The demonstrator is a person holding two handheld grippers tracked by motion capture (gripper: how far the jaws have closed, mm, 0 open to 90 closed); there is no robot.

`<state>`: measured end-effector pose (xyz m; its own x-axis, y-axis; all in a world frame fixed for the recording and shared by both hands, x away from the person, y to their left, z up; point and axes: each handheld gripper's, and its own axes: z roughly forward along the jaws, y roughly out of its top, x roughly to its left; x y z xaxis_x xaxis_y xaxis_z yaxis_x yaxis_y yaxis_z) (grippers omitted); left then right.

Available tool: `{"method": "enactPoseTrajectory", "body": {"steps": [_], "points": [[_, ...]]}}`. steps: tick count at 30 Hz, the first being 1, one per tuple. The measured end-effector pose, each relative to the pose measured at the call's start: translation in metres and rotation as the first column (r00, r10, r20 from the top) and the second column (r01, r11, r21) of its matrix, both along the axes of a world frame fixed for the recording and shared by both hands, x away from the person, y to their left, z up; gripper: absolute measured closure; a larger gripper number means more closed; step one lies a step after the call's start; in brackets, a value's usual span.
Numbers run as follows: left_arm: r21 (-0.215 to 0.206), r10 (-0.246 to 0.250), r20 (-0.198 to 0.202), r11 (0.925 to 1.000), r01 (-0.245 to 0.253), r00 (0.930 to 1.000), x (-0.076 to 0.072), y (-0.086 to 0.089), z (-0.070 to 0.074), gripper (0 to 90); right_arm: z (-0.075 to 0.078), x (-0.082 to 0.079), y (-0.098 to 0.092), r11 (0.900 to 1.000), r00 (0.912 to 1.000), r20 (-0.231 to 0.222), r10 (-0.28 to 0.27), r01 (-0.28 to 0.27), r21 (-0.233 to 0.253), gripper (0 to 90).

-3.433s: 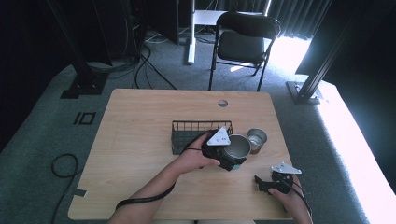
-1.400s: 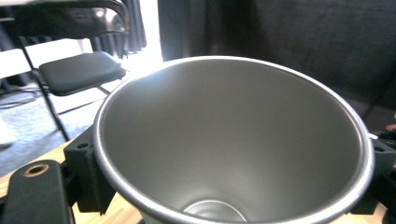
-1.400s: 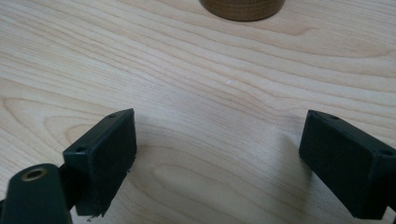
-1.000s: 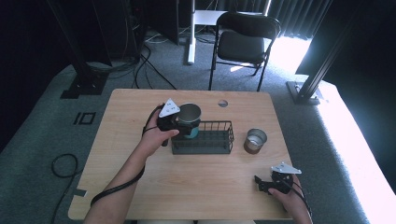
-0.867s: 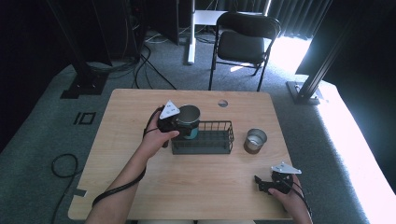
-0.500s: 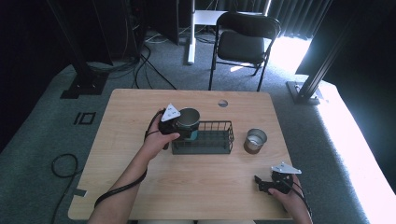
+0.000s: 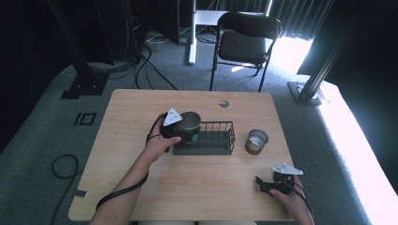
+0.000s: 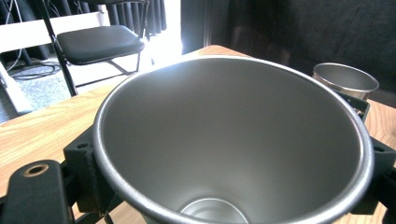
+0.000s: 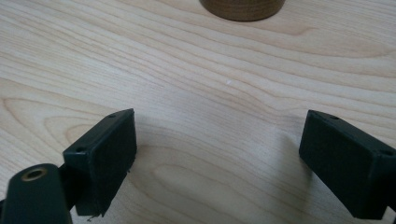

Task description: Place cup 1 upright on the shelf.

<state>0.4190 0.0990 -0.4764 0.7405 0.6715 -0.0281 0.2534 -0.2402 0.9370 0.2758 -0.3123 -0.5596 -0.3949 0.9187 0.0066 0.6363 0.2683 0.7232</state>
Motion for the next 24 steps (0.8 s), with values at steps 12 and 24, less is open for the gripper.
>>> {"method": "enactPoseTrajectory", "body": {"steps": [12,24], "points": [[0.048,0.008,0.006,0.9988,-0.009,0.9999,-0.007,-0.001,0.005,9.5,0.0,0.0,0.0,1.0,1.0,0.0,0.0,0.0,0.0,10.7],[0.076,-0.006,-0.001,0.9971,0.006,1.0,-0.018,0.013,0.008,2.6,0.0,0.0,0.0,1.0,1.0,0.0,0.0,0.0,0.0,10.7]]}}
